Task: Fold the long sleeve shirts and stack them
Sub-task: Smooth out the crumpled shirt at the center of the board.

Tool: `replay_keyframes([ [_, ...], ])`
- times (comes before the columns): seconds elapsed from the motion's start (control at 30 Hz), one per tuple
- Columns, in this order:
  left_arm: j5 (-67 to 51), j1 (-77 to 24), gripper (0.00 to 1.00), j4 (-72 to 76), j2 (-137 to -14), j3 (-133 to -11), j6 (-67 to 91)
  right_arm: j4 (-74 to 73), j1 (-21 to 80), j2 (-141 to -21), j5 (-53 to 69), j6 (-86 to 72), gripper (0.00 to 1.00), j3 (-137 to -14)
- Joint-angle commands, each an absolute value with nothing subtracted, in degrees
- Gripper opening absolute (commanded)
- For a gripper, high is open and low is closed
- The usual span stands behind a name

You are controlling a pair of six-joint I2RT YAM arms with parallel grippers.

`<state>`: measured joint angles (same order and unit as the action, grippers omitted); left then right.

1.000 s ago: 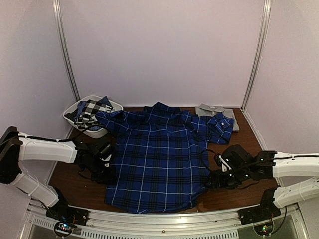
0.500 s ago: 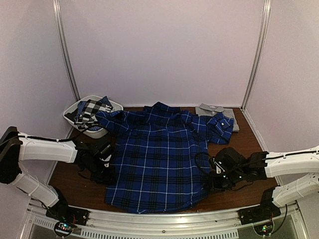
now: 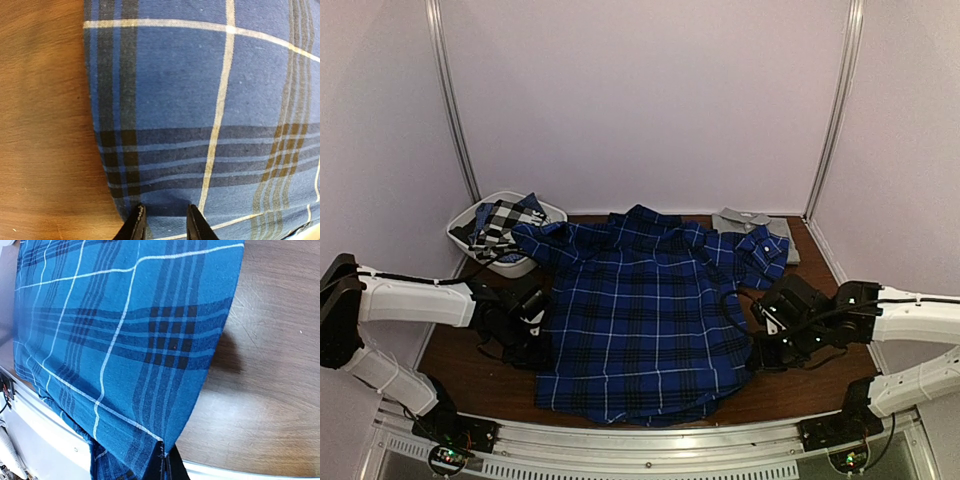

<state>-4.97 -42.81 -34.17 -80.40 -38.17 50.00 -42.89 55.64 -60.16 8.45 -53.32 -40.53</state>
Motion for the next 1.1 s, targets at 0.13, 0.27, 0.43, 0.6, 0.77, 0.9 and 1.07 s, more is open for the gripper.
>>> replay_keyframes([
  [0.13,-3.78,-42.76,0.30,-35.81,-81.00,-38.32,48.87,-47.39,57.21,-58.89,8.11,-53.50,0.20,-37.21],
  [0.27,-2.94,-42.80,0.30,-38.69,-79.44,-39.36,48.15,-50.79,57.37,-58.64,5.13,-52.50,0.43,-39.11],
  [0.43,-2.23,-42.80,0.33,-42.46,-77.67,-44.95,45.61,-51.88,56.91,-61.81,-4.12,-49.23,0.48,-48.48],
  [0.6,-3.04,-42.96,0.34,-40.70,-79.88,-51.12,43.73,-41.33,52.56,-68.60,-6.06,-44.32,0.48,-52.70],
  [0.77,-4.92,-43.11,0.35,-35.09,-85.20,-55.54,41.50,-24.12,43.52,-73.35,-1.78,-40.03,0.49,-54.83],
  [0.9,-5.24,-43.15,0.35,-30.38,-91.15,-61.05,38.80,-13.85,39.19,-81.98,2.17,-37.61,0.47,-57.98],
  [1.07,-3.80,-43.15,0.35,-27.86,-101.25,-69.41,35.73,-6.43,32.86,-92.51,5.76,-35.27,0.43,-65.58],
])
